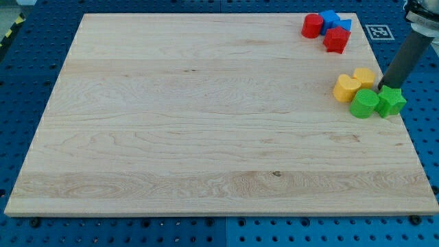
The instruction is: Push the green star vertically below the green circle
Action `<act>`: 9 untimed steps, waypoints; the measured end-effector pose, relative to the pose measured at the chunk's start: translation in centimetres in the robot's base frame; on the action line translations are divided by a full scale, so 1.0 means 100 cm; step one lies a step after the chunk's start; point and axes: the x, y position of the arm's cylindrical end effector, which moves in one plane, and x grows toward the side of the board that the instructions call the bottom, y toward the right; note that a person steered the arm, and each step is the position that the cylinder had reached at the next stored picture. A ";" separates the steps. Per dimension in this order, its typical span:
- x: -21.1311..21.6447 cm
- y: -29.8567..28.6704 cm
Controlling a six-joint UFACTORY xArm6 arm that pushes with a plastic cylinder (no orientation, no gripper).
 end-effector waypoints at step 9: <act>0.033 0.007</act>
